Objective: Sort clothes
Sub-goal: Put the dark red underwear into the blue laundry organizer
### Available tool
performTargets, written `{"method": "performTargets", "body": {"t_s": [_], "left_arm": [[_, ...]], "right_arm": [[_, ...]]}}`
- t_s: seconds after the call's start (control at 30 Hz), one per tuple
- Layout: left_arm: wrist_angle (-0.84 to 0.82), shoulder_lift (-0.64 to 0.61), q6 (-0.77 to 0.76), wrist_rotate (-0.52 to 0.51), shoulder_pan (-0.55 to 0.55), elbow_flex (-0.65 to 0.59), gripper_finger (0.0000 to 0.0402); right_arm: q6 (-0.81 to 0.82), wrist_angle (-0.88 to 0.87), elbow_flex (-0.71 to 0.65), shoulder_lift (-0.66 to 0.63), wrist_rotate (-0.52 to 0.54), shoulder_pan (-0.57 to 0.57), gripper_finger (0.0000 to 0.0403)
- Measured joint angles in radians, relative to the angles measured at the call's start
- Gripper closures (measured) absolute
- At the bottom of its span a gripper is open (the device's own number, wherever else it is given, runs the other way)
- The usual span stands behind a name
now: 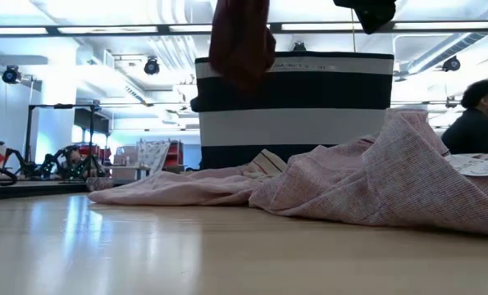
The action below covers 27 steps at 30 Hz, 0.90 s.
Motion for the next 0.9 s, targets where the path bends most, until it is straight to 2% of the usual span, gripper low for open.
{"method": "performTargets", "body": {"t_s": [0.17, 0.37, 0.57, 0.67, 0.8, 0.9], "left_arm": [[-0.019, 0.052, 0.0, 0.145, 0.122, 0.156, 0.0402], [-0.042, 0.184, -0.007, 0.29, 0.256, 0.327, 0.0401], [-0.131, 0.355, -0.018, 0.34, 0.346, 0.512, 0.0401], [-0.202, 0.431, -0.034, 0.399, 0.381, 0.591, 0.0401], [-0.309, 0.502, -0.036, 0.502, 0.405, 0.651, 0.04], [-0.364, 0.529, -0.036, 0.513, 0.408, 0.648, 0.0388]], "right_arm": [[-0.001, 0.0, 0.0, 0.0, 0.0, 0.0, 0.0297], [-0.001, 0.0, 0.0, 0.0, 0.0, 0.0, 0.0293], [-0.001, 0.0, 0.0, 0.0, 0.0, 0.0, 0.0289], [0.0, 0.0, 0.0, 0.0, 0.0, 0.0, 0.0295], [-0.001, -0.001, 0.0, 0.0, 0.0, 0.0, 0.0301], [-0.001, -0.002, 0.0, 0.0, 0.0, 0.0, 0.0301]]}}
